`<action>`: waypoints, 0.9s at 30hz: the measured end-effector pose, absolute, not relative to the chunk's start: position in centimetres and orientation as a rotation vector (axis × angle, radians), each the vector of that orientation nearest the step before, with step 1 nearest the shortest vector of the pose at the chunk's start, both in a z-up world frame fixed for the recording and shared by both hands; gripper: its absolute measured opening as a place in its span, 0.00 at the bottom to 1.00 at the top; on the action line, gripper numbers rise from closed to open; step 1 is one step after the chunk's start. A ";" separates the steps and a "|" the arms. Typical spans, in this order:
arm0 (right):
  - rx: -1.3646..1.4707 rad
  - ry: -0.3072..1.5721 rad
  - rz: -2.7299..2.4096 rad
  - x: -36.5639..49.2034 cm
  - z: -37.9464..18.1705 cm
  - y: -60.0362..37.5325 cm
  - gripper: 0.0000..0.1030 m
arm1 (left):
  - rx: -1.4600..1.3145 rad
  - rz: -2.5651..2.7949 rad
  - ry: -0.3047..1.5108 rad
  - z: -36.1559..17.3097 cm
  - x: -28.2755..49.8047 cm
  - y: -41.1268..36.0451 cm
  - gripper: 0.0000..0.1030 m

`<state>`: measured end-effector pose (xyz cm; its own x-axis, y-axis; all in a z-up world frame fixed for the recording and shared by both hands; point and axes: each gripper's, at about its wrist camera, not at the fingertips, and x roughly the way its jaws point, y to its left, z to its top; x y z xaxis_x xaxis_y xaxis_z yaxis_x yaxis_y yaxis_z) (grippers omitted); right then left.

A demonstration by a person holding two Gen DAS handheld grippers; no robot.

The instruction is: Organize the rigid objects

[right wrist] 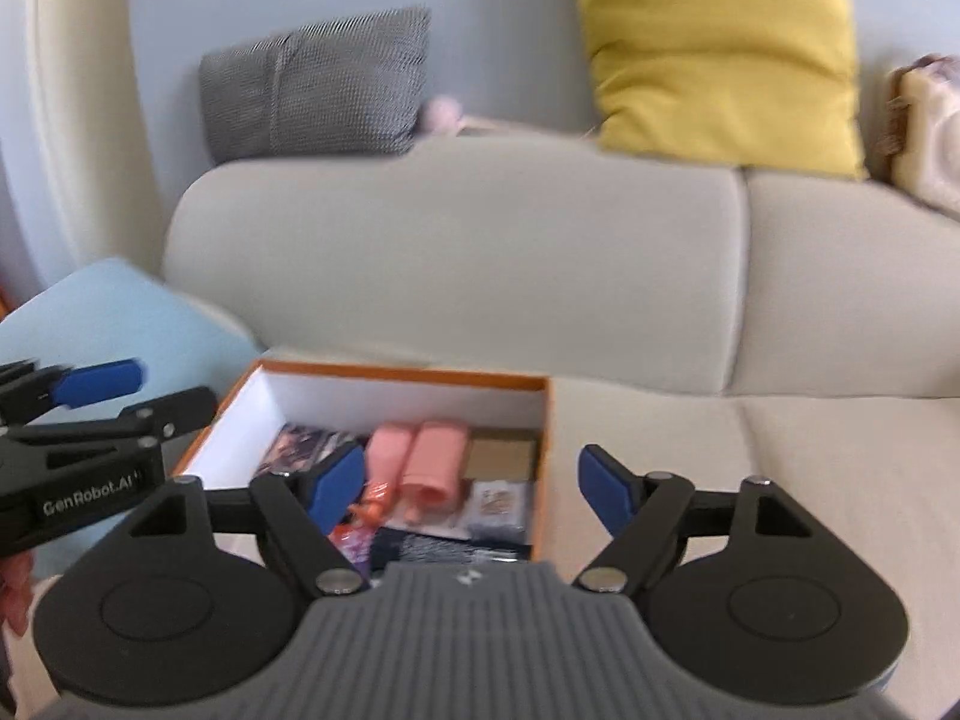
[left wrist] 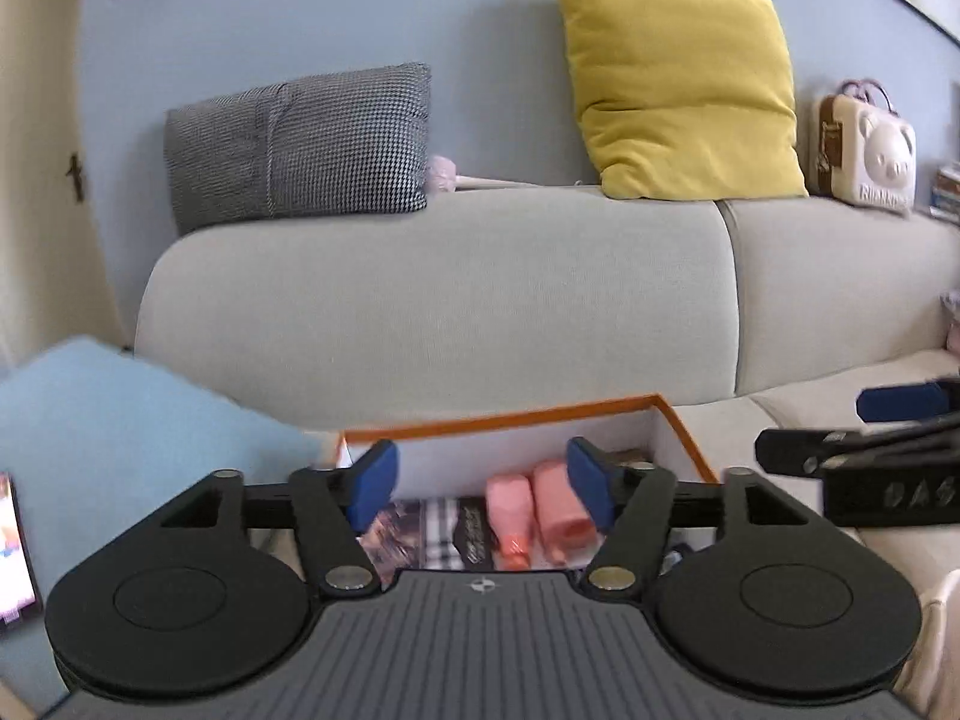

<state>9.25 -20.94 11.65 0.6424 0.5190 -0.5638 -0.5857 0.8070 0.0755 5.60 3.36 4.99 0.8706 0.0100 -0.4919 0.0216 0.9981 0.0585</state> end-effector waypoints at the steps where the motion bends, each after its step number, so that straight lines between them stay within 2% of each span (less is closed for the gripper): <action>1: -0.124 0.588 0.612 8.7 11.2 -20.9 0.82 | 0.037 0.004 0.517 4.7 5.0 3.2 0.84; 5: -0.118 0.590 0.582 7.4 9.1 -21.1 0.84 | 0.015 0.043 0.519 3.4 2.9 2.5 0.94; 17: -0.099 0.657 0.525 5.5 5.7 -23.0 0.89 | 0.026 0.102 0.659 -0.3 1.3 2.2 0.95; 27: -0.113 0.660 0.534 5.1 5.2 -23.0 0.91 | 0.024 0.105 0.652 -0.3 1.5 2.5 0.95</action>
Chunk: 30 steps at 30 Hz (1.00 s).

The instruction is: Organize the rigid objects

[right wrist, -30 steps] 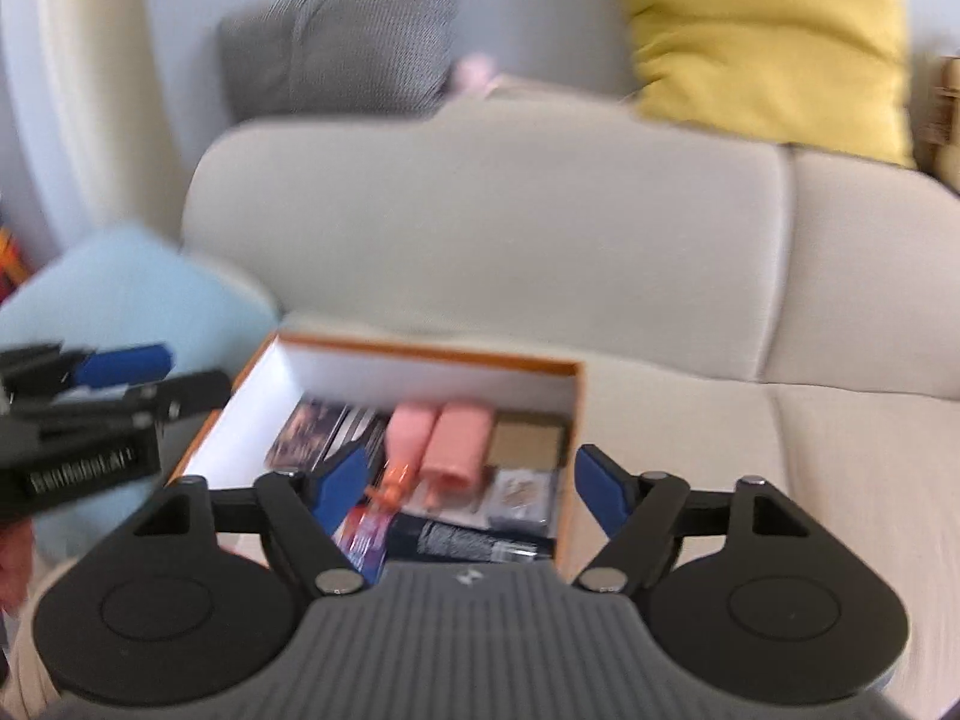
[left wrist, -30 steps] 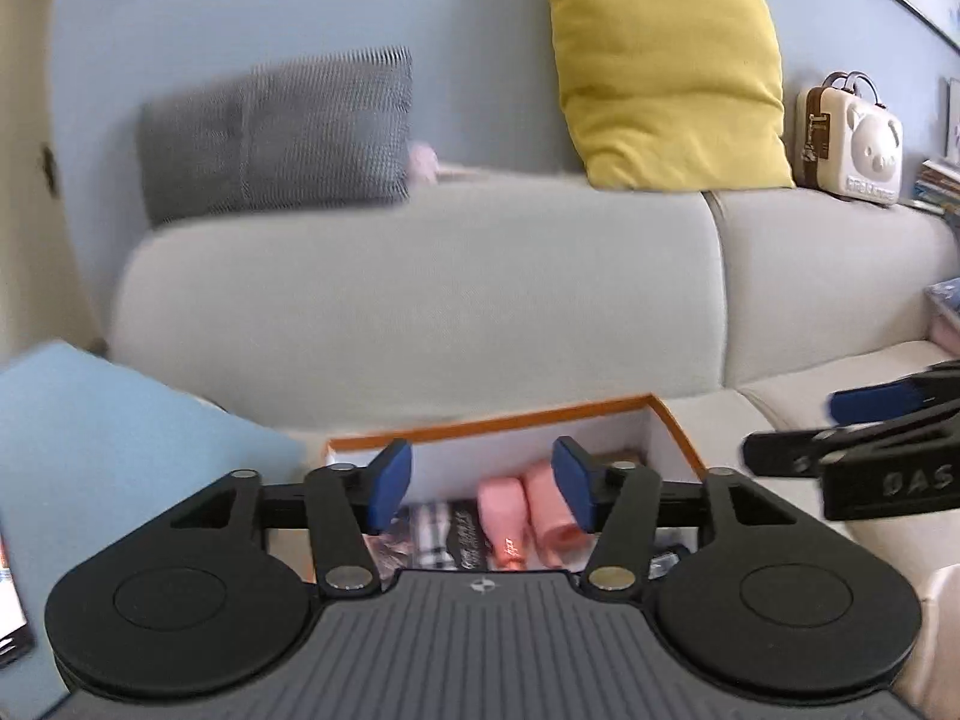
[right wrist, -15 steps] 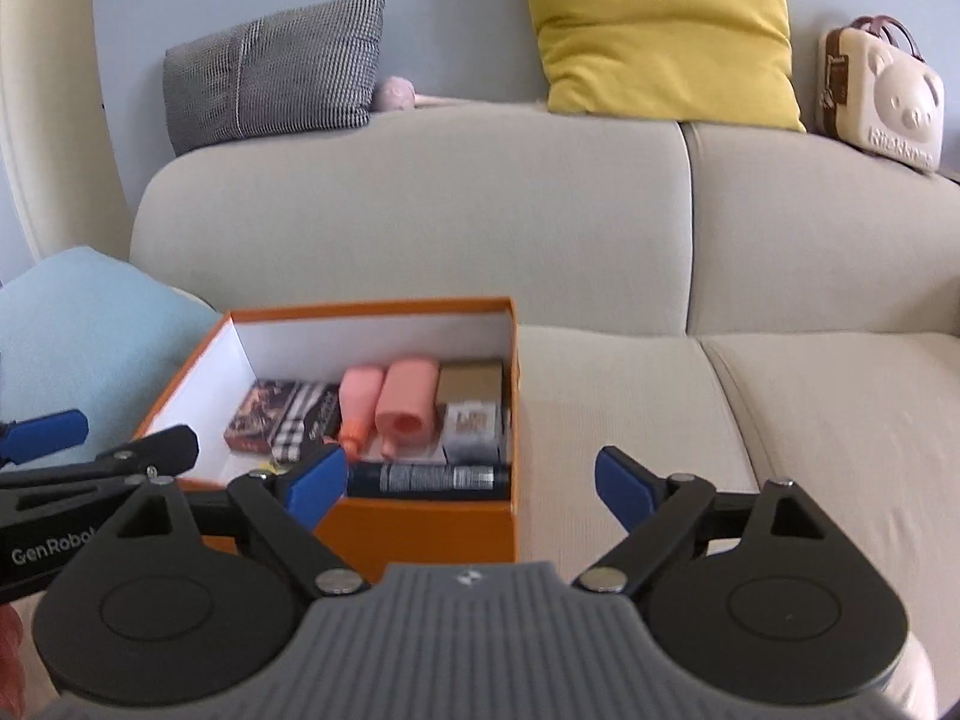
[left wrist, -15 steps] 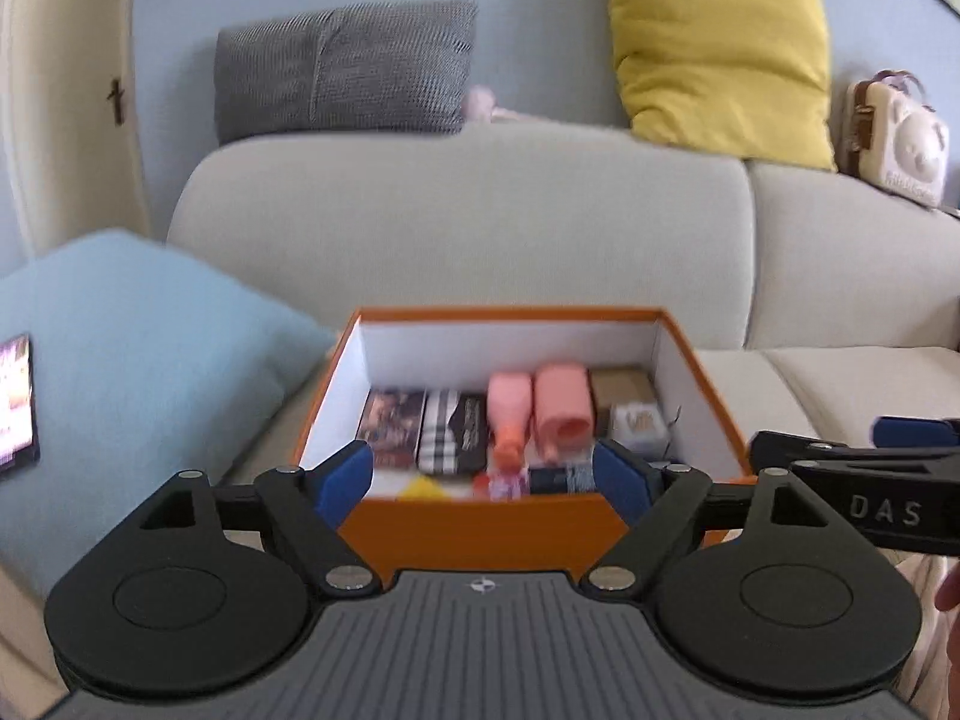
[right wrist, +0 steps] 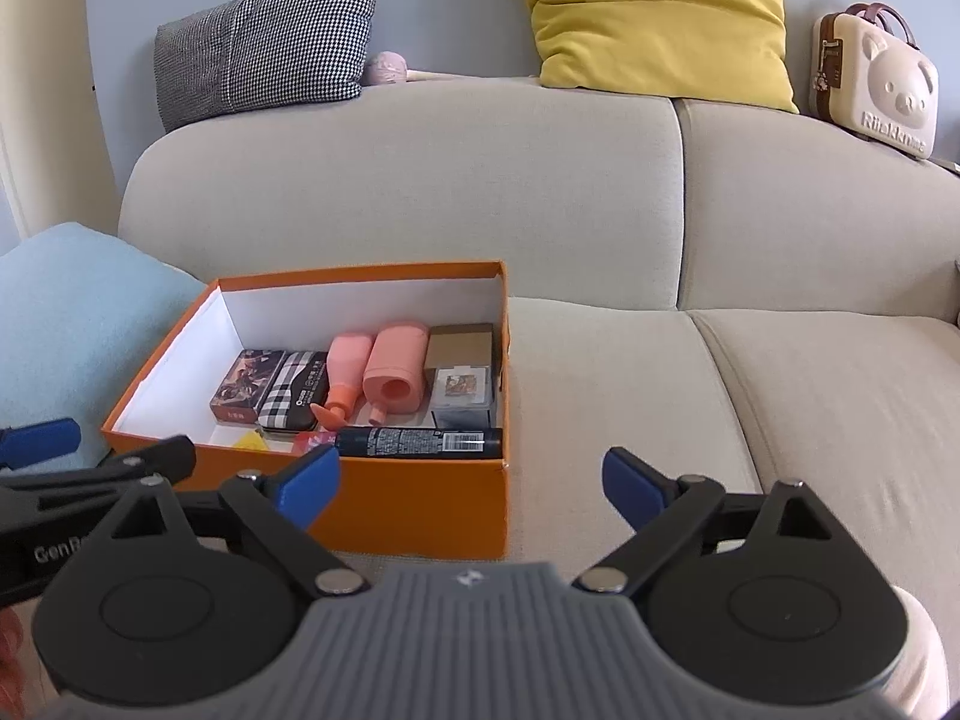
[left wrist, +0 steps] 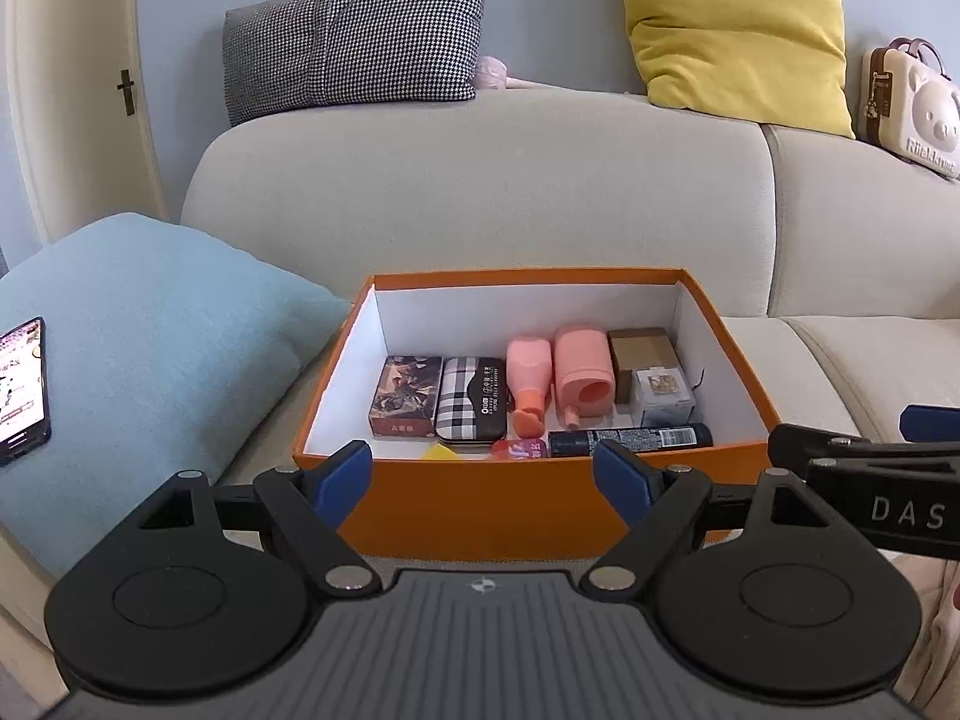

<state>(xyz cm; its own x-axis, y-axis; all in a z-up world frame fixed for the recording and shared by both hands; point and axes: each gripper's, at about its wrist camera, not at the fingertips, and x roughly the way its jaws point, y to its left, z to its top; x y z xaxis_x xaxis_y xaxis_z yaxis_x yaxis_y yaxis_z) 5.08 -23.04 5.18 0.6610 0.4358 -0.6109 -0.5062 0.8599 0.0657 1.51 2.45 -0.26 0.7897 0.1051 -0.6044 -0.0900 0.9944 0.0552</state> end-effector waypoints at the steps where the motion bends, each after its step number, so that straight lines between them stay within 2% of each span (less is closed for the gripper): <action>1: -0.114 0.662 0.535 5.1 5.2 -23.0 0.91 | 0.023 0.102 0.653 -0.3 1.5 2.5 0.95; 30: -0.128 0.674 0.539 5.0 4.9 -22.8 0.92 | 0.024 0.096 0.639 -0.4 1.6 2.8 0.95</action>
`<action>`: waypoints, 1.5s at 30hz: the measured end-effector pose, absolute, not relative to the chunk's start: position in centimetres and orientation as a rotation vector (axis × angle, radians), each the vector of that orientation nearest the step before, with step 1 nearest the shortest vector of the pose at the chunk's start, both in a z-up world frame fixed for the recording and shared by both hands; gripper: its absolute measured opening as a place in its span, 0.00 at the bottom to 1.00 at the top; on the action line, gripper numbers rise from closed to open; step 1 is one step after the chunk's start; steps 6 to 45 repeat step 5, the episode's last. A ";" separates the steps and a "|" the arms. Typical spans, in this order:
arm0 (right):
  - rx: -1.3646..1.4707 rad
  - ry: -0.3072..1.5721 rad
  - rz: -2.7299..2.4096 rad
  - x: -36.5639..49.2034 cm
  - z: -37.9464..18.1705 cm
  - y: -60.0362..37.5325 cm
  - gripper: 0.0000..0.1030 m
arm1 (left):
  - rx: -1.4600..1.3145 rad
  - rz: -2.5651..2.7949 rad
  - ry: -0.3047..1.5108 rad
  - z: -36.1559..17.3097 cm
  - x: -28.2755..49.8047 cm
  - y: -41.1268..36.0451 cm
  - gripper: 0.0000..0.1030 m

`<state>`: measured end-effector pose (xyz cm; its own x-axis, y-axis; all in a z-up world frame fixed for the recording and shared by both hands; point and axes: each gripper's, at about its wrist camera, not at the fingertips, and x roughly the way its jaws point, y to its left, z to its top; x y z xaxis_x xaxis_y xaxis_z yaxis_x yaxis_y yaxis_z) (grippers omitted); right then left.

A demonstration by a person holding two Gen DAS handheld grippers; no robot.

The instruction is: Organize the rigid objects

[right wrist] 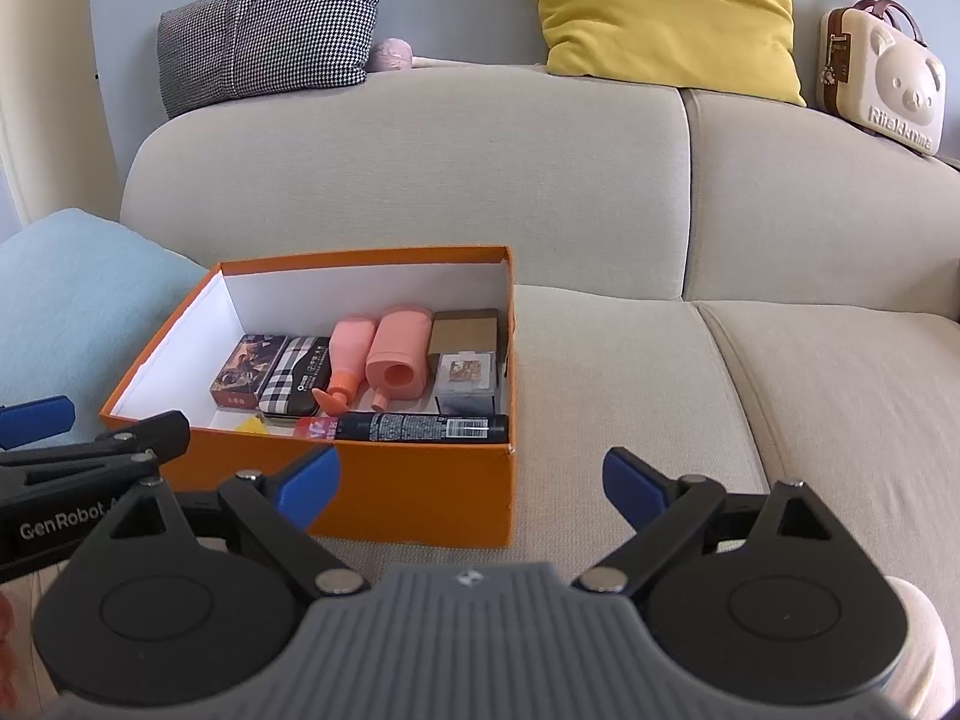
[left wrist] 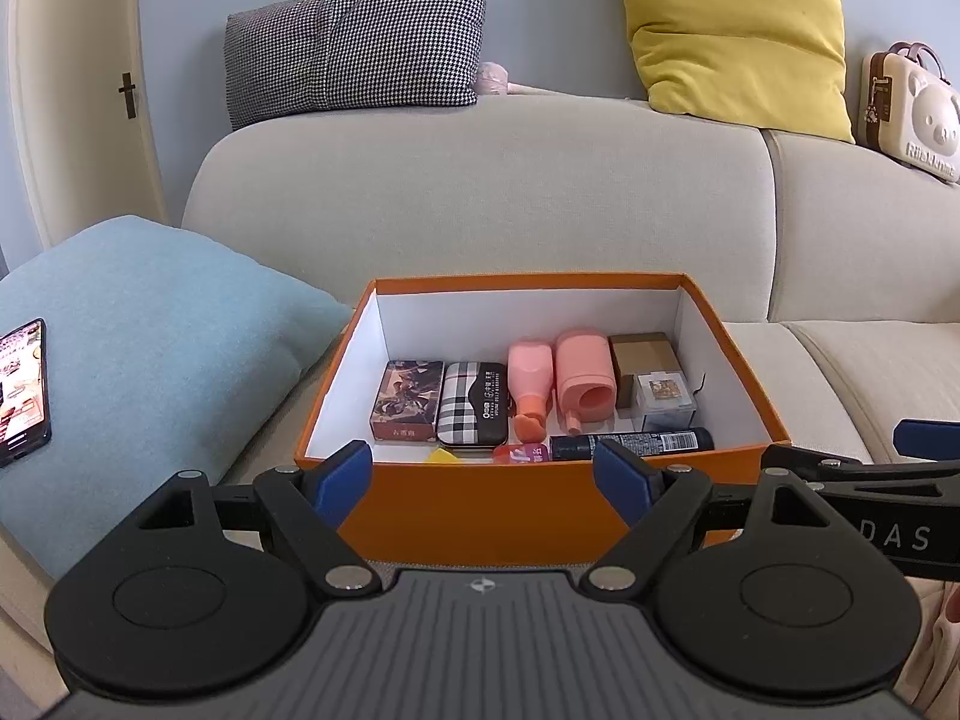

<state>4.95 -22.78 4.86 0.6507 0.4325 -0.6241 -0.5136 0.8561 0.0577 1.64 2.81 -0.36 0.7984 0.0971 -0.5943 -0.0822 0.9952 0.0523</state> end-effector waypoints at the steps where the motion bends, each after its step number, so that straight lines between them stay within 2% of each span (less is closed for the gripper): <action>1: -0.129 0.675 0.540 4.9 4.8 -22.8 0.92 | 0.023 0.095 0.638 -0.3 1.6 2.9 0.95; 45: -0.133 0.676 0.541 4.9 4.8 -22.7 0.92 | 0.021 0.100 0.633 -0.3 1.6 3.0 0.95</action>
